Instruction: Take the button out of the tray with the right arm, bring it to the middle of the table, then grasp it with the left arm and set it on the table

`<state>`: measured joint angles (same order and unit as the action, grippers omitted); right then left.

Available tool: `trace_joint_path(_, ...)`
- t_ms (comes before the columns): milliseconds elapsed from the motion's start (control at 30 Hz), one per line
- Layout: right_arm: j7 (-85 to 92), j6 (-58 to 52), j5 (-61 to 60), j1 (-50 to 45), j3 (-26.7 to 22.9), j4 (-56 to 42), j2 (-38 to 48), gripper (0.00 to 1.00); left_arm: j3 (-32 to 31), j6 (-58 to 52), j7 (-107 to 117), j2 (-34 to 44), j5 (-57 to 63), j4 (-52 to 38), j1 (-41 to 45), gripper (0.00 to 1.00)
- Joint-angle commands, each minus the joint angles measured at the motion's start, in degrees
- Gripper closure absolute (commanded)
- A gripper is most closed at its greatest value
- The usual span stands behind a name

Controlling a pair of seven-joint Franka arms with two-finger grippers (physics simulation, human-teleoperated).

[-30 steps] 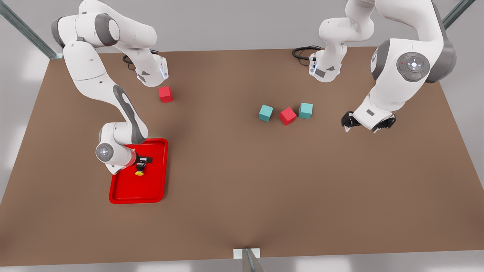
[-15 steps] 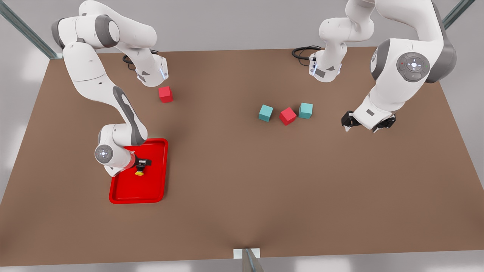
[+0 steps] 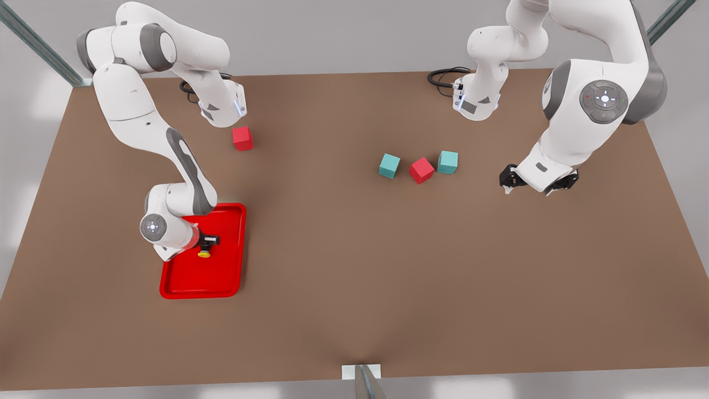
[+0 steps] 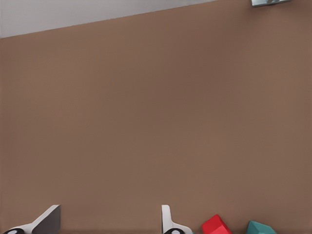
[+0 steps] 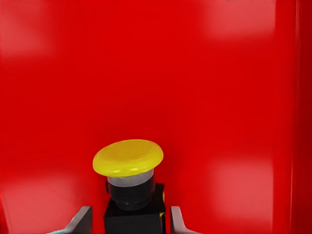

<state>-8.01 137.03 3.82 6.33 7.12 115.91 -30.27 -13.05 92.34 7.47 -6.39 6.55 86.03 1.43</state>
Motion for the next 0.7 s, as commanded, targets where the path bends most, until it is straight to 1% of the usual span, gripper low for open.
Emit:
trace_joint_path(0, -0.1, -0.1, -0.2, -0.1, 0.0, -0.2, -0.1, 0.51, -0.2, -0.1, 0.2, 0.1, 0.0, 0.0, 0.1, 0.0)
trace_joint_path(33, 0.3, -0.1, 0.0, -0.1, 0.0, -0.3, -0.1, 0.54, -0.3, -0.1, 0.2, 0.1, 0.0, 0.0, 0.1, 0.0)
trace_joint_path(100, 1.2, -0.1, 0.1, 0.1, 0.0, -0.9, -0.1, 0.56, -0.3, -0.1, 0.2, 0.1, 0.0, 0.0, 0.1, 0.0)
trace_joint_path(267, 2.7, -0.8, 0.1, -0.2, 0.1, -2.4, 0.1, 0.56, -0.3, -0.1, 0.2, 0.1, 0.0, 0.0, 0.1, 0.0)
trace_joint_path(367, 3.6, -3.6, 0.1, 0.0, 0.4, -3.9, 0.7, 0.55, -0.3, -0.4, 0.2, 0.1, 0.0, -0.1, 0.1, 0.0)
trace_joint_path(500, 2.4, -8.7, -0.7, -2.4, 0.6, -10.5, 0.7, 0.55, -0.3, -0.5, 0.2, 0.1, 0.0, 0.0, 0.1, 0.0)
trace_joint_path(567, -1.0, -14.7, -0.7, -3.2, 3.2, -14.9, 0.7, 0.55, -0.3, -0.5, 0.1, 0.1, 0.0, -0.1, 0.1, 0.0)
trace_joint_path(633, -1.7, -15.5, -1.5, -3.2, 5.6, -17.3, 0.5, 0.55, -0.3, -0.5, 0.2, 0.1, 0.0, -0.1, 0.1, 0.0)
trace_joint_path(667, -1.5, -15.5, -2.5, -3.3, 5.7, -18.3, 0.5, 0.55, -0.3, -0.5, 0.2, 0.1, 0.0, -0.1, 0.1, 0.0)
